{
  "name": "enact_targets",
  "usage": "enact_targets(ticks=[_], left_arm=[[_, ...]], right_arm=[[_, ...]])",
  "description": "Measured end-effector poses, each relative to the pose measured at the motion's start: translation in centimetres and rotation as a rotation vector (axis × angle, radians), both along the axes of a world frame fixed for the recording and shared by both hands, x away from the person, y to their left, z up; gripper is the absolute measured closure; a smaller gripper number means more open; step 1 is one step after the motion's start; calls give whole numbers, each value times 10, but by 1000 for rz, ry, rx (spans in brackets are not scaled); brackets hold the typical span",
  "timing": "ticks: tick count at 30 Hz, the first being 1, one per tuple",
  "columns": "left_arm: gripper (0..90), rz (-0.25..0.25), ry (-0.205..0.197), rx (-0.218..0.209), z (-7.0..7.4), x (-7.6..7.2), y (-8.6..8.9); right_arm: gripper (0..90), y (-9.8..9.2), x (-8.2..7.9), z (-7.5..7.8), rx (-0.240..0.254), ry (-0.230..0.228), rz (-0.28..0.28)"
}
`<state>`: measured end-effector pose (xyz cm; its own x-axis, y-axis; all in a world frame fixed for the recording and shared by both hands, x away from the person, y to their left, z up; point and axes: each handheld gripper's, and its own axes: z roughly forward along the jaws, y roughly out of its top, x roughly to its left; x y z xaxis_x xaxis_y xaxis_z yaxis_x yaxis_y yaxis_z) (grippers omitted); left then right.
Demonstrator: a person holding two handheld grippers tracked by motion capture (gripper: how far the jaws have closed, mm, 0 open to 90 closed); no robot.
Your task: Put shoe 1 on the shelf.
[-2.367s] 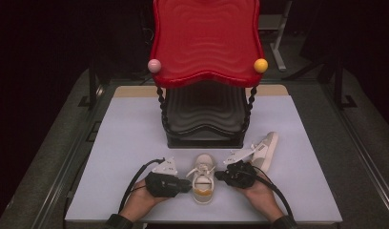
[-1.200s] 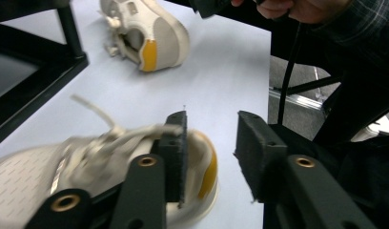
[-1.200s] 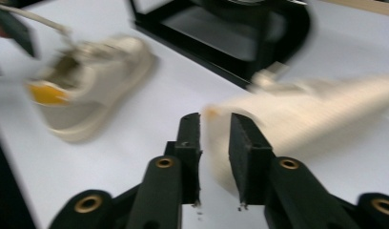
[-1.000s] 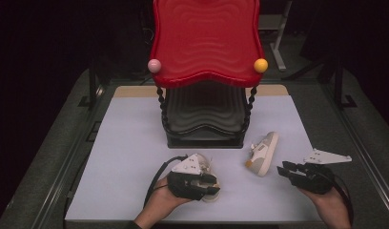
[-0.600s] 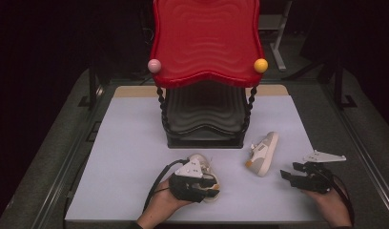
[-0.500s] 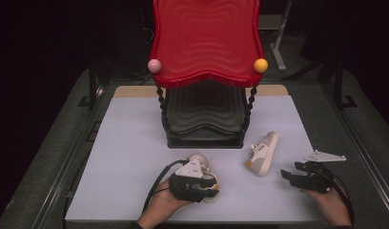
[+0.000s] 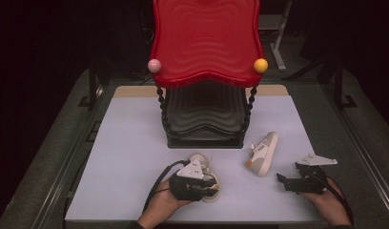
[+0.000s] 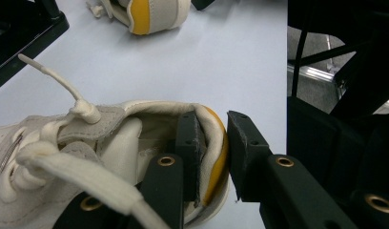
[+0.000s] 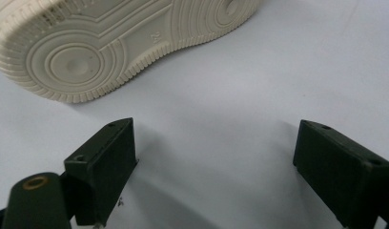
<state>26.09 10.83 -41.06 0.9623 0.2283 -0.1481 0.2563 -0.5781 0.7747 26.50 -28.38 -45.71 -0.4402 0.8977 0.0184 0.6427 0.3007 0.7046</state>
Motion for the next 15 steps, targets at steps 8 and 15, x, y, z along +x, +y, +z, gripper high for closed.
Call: enact_targets(ticks=[8,15], left_arm=[[762,-6,5,-19,9,3,3],[763,-38,0,-20,23,0,0]], right_arm=[[134,0,0,0,-1,-3,-1],[134,0,0,0,-1,-5,-2]])
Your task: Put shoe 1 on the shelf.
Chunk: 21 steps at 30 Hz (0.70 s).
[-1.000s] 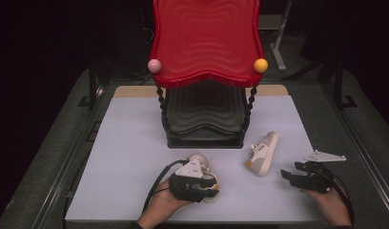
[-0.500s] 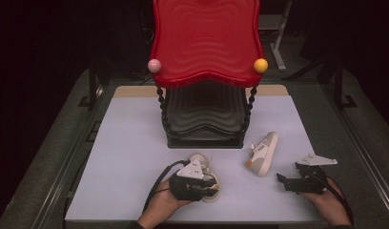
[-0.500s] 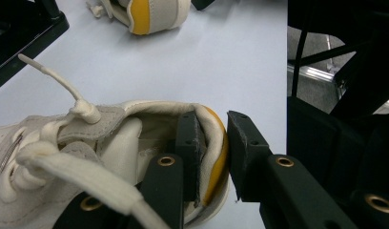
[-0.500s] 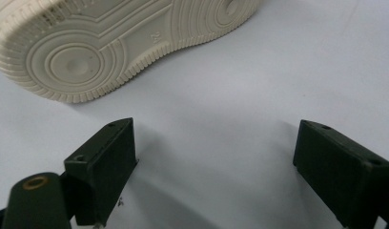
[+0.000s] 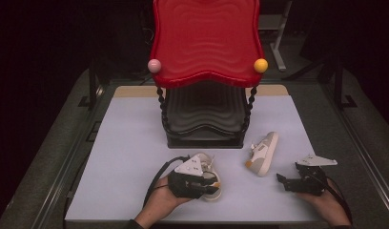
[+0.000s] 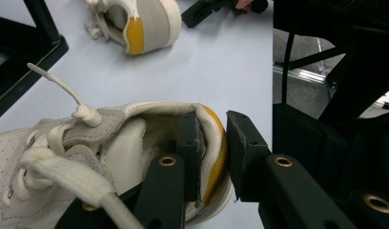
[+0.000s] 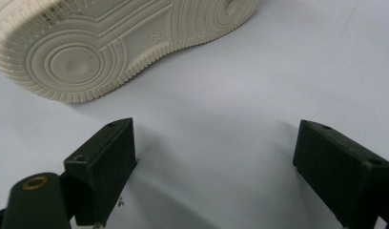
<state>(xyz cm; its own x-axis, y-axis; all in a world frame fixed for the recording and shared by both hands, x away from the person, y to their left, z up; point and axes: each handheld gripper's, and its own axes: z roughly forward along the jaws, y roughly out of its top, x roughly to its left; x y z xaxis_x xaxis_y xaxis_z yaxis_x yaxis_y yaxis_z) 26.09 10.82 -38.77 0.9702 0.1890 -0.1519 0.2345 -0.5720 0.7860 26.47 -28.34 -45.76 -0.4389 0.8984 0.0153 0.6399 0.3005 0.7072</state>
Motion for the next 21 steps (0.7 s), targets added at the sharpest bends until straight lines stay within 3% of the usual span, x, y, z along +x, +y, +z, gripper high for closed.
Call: enact_targets(ticks=[11,21], left_arm=[[763,-26,-39,-1,27,1,-7],[762,-26,-106,-20,61,10,-10]], right_arm=[[134,0,0,0,0,0,0],[134,0,0,0,0,-1,0]])
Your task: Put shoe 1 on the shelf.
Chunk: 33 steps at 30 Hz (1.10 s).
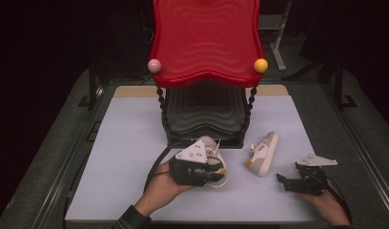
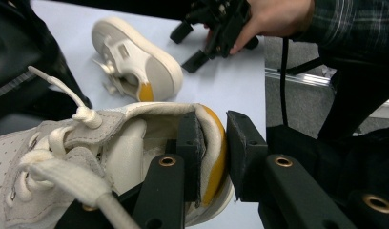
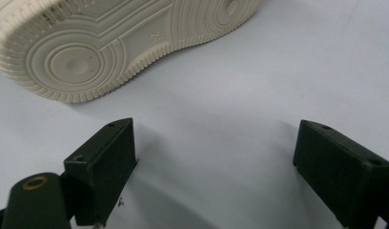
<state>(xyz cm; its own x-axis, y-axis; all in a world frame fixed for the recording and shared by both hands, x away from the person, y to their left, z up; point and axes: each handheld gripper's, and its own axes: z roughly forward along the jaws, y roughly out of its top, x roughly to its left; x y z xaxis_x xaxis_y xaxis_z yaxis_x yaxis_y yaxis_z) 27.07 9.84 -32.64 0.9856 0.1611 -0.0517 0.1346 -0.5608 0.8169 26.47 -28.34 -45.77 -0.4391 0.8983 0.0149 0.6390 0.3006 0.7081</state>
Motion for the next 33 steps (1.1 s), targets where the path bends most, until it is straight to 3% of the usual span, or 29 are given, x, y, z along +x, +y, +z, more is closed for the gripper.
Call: enact_targets(ticks=[15,25,30,33], left_arm=[[761,-20,-125,19,35,40,-3],[760,-2,-172,33,43,80,-1],[758,6,-212,75,41,97,-2],[759,17,-229,77,39,105,1]], right_arm=[[134,0,0,0,1,2,0],[134,0,0,0,2,1,1],[134,0,0,0,2,0,0],[134,0,0,0,2,-1,0]])
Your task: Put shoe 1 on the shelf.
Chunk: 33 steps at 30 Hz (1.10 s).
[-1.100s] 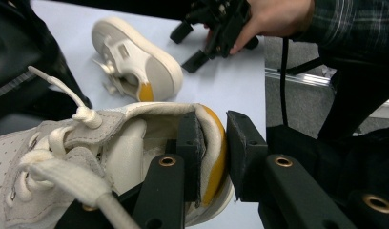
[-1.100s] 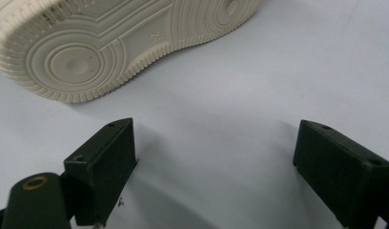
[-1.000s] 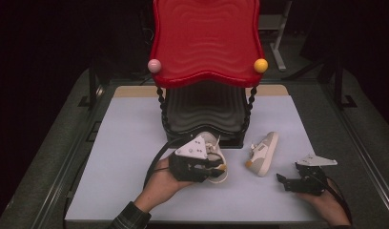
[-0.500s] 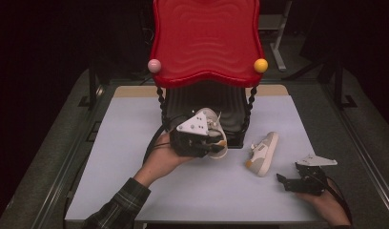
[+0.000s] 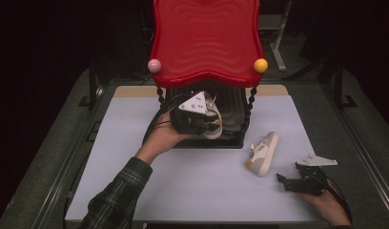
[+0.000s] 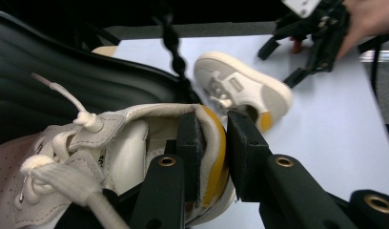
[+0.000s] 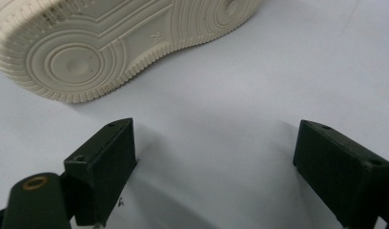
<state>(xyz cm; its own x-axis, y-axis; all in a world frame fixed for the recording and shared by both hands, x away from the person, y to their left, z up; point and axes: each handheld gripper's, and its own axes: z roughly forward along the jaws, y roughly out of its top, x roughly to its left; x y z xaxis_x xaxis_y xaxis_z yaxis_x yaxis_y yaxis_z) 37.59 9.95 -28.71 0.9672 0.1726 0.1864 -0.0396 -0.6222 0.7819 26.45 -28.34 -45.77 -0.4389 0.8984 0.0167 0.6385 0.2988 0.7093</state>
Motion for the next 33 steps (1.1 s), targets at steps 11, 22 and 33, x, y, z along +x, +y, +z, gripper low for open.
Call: enact_targets(ticks=[11,22,33], left_arm=[[758,18,-28,33,-7,17,11],[758,19,-17,76,-15,16,17],[706,76,44,-88,1,3,25]], right_arm=[[134,0,0,0,0,0,-1],[132,0,0,0,-2,0,0],[394,0,0,14,-15,60,-22]])
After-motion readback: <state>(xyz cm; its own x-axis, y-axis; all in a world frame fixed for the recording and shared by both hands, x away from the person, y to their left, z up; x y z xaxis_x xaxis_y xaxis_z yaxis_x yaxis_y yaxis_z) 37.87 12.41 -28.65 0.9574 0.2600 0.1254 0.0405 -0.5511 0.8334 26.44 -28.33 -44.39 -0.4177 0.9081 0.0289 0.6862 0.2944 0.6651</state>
